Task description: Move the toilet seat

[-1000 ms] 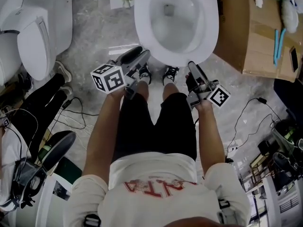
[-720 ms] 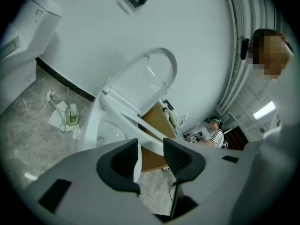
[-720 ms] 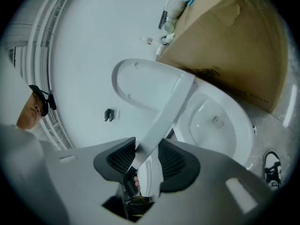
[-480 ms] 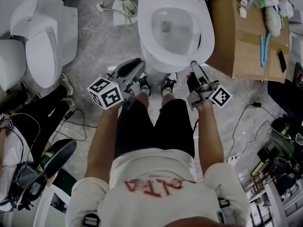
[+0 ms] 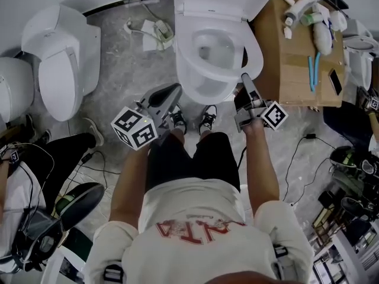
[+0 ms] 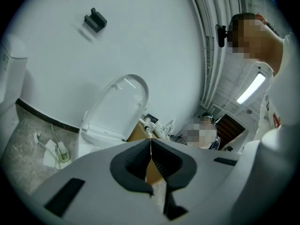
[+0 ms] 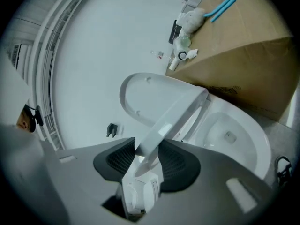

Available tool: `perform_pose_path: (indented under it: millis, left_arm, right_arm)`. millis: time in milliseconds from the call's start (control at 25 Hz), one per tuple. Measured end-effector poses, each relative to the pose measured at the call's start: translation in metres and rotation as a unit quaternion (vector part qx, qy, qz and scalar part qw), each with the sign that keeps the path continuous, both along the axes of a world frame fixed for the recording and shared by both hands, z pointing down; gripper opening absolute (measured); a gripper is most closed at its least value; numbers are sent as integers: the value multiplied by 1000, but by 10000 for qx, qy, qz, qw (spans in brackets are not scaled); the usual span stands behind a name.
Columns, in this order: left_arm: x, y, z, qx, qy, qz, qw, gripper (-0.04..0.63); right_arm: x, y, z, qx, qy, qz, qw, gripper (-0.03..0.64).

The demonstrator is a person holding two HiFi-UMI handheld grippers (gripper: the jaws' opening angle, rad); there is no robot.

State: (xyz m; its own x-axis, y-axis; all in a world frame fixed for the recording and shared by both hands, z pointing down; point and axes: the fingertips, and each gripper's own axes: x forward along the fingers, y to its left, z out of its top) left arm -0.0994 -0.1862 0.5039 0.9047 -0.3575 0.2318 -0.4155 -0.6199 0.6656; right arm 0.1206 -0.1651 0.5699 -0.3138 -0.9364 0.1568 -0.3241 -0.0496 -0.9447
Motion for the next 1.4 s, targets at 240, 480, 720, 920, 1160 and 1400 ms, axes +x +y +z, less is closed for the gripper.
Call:
perform_pose_path:
  millis: [240, 480, 720, 920, 1160, 1400]
  left_arm:
    - [-7, -8, -51, 360, 9, 52, 9993, 11]
    - [-15, -12, -92, 660, 112, 188, 9976, 11]
    - [-2, -12, -112, 753, 81, 162, 9970, 11]
    - [22, -18, -130, 865, 72, 170, 9961, 11]
    - [43, -23, -138, 907, 64, 55, 9958, 11]
    - [51, -32, -136, 872, 20, -98, 9961, 11]
  right_arm:
    - [12, -13, -9, -182, -24, 356, 9992, 156]
    - [24, -32, -24, -107, -144, 587, 9981, 153]
    - [33, -50, -42, 30, -199, 470, 9987, 158]
    - [39, -66, -54, 138, -64, 216, 9996, 163]
    - [41, -88, -68, 401, 69, -180, 9990, 173]
    - [42, -114, -77, 615, 219, -499, 9966, 175]
